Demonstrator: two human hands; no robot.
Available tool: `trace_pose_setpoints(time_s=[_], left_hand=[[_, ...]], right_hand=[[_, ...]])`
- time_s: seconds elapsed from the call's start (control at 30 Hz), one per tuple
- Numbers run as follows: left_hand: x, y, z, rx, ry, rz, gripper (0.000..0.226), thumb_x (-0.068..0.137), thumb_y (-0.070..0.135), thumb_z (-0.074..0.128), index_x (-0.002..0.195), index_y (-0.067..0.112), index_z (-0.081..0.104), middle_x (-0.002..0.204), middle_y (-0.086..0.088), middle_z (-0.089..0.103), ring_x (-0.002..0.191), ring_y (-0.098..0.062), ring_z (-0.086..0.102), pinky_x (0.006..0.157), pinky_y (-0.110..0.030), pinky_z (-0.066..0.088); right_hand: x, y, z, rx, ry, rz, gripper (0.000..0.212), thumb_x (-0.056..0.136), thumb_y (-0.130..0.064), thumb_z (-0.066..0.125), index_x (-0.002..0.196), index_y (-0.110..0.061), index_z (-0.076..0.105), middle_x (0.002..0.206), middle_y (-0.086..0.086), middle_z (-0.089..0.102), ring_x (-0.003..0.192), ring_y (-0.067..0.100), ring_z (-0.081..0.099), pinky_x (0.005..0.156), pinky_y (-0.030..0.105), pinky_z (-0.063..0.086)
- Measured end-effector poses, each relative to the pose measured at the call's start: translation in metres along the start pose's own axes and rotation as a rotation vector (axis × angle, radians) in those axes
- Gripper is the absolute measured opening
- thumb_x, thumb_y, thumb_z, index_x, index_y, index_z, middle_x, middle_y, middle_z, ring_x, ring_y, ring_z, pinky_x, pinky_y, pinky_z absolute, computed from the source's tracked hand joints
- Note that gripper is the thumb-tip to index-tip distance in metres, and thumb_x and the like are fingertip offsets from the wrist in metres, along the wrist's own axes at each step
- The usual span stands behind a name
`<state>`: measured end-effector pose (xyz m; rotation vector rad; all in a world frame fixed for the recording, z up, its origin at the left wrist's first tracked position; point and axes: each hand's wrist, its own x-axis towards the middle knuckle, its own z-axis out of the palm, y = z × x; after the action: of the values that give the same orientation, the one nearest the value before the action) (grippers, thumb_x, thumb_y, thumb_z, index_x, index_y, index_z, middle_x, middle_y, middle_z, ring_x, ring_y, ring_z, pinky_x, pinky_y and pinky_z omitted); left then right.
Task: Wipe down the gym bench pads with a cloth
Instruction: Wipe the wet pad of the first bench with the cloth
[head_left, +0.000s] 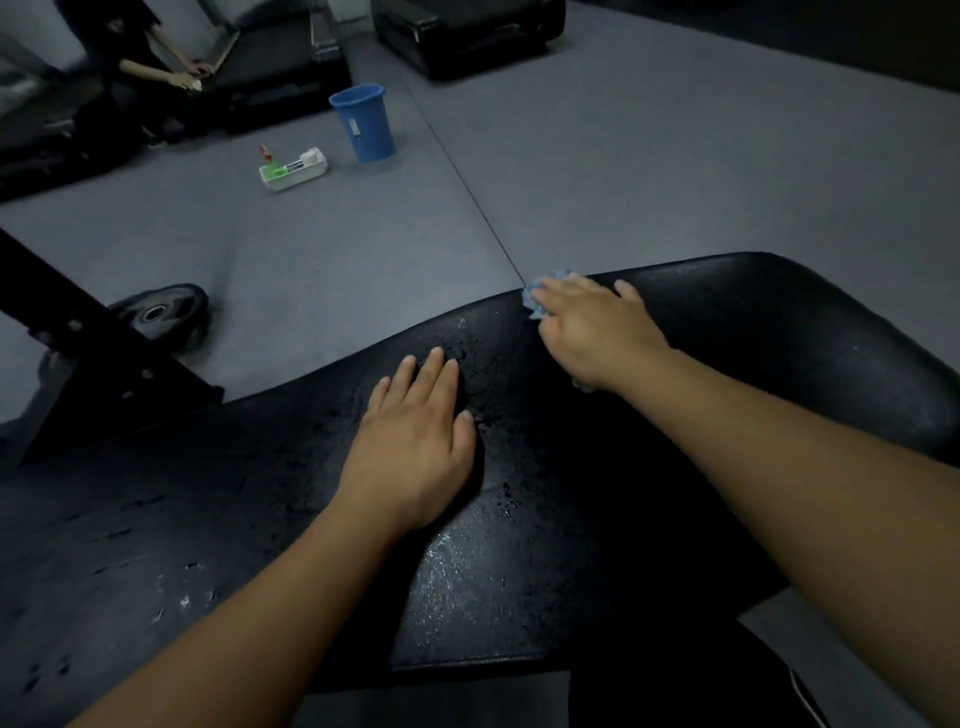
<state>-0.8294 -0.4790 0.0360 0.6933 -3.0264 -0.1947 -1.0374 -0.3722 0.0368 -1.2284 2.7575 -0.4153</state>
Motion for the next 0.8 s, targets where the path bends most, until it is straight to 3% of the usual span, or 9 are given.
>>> trace_pose_setpoints(time_s=[0.07, 0.13, 0.23, 0.3, 0.43, 0.53, 0.67, 0.73, 0.8], left_hand=[[-0.001, -0.002, 0.001, -0.015, 0.023, -0.009, 0.077, 0.090, 0.050, 0.006, 0.159, 0.018, 0.019, 0.168, -0.001, 0.008, 0.154, -0.019, 0.003, 0.125, -0.036, 0.004], [-0.004, -0.004, 0.002, -0.037, 0.064, -0.060, 0.085, 0.085, 0.051, 0.003, 0.157, 0.013, 0.026, 0.167, -0.007, 0.015, 0.154, -0.021, 0.009, 0.125, -0.036, 0.008], [-0.006, -0.003, 0.003, -0.021, 0.099, -0.154, 0.079, 0.088, 0.046, 0.009, 0.155, 0.011, 0.030, 0.165, -0.009, 0.020, 0.153, -0.024, 0.014, 0.125, -0.039, 0.012], [-0.005, 0.000, 0.002, -0.023, 0.069, -0.165, 0.075, 0.091, 0.044, 0.013, 0.157, 0.012, 0.025, 0.166, -0.008, 0.016, 0.154, -0.023, 0.011, 0.125, -0.038, 0.009], [-0.006, 0.002, -0.001, -0.019, 0.050, -0.158, 0.075, 0.090, 0.043, 0.014, 0.158, 0.012, 0.021, 0.167, -0.007, 0.012, 0.154, -0.021, 0.008, 0.124, -0.035, 0.005], [-0.006, 0.002, 0.000, -0.011, 0.061, -0.166, 0.075, 0.089, 0.042, 0.016, 0.157, 0.012, 0.024, 0.166, -0.008, 0.015, 0.153, -0.021, 0.012, 0.124, -0.035, 0.008], [-0.003, 0.002, 0.001, -0.018, 0.064, -0.161, 0.074, 0.090, 0.041, 0.017, 0.157, 0.009, 0.025, 0.166, -0.011, 0.017, 0.153, -0.024, 0.014, 0.125, -0.037, 0.010], [-0.003, 0.003, 0.001, -0.023, 0.055, -0.158, 0.075, 0.090, 0.041, 0.016, 0.157, 0.009, 0.023, 0.166, -0.011, 0.015, 0.153, -0.024, 0.012, 0.125, -0.037, 0.009], [-0.004, 0.003, 0.000, -0.040, 0.059, -0.155, 0.074, 0.091, 0.041, 0.015, 0.158, 0.009, 0.021, 0.166, -0.011, 0.014, 0.153, -0.023, 0.011, 0.125, -0.037, 0.008]], right_hand=[[0.000, -0.023, 0.007, -0.008, 0.016, -0.050, 0.051, 0.099, -0.031, 0.029, 0.150, -0.034, 0.035, 0.162, -0.011, 0.025, 0.151, 0.011, 0.014, 0.120, 0.052, 0.007], [-0.037, -0.040, 0.010, 0.030, -0.035, -0.261, 0.056, 0.094, -0.033, 0.028, 0.149, -0.035, 0.037, 0.161, -0.013, 0.027, 0.150, 0.009, 0.016, 0.120, 0.050, 0.008], [-0.089, -0.024, 0.000, 0.014, -0.159, -0.504, 0.078, 0.076, -0.043, 0.012, 0.151, -0.038, 0.035, 0.161, -0.021, 0.021, 0.150, 0.003, 0.011, 0.121, 0.044, 0.004], [-0.065, 0.002, -0.009, -0.054, -0.145, -0.431, 0.079, 0.076, -0.044, 0.011, 0.153, -0.039, 0.031, 0.162, -0.021, 0.019, 0.149, 0.001, 0.012, 0.121, 0.044, 0.004], [0.010, -0.010, -0.006, -0.067, -0.059, -0.178, 0.053, 0.099, -0.034, 0.029, 0.152, -0.033, 0.032, 0.163, -0.011, 0.022, 0.150, 0.010, 0.016, 0.121, 0.051, 0.010], [0.001, -0.040, 0.007, -0.083, -0.083, -0.325, 0.058, 0.095, -0.040, 0.024, 0.153, -0.032, 0.030, 0.164, -0.010, 0.020, 0.151, 0.013, 0.013, 0.122, 0.048, 0.009], [-0.071, -0.011, -0.005, -0.042, -0.205, -0.635, 0.080, 0.077, -0.046, 0.013, 0.156, -0.034, 0.024, 0.163, -0.018, 0.010, 0.151, 0.004, 0.003, 0.123, 0.038, 0.001], [-0.074, 0.016, -0.010, -0.055, -0.197, -0.603, 0.078, 0.078, -0.046, 0.016, 0.155, -0.035, 0.025, 0.162, -0.019, 0.012, 0.150, 0.000, 0.004, 0.123, 0.038, 0.002], [-0.048, 0.017, -0.013, -0.063, -0.143, -0.397, 0.078, 0.080, -0.048, 0.013, 0.155, -0.034, 0.027, 0.164, -0.015, 0.016, 0.150, 0.002, 0.009, 0.122, 0.040, 0.006]])
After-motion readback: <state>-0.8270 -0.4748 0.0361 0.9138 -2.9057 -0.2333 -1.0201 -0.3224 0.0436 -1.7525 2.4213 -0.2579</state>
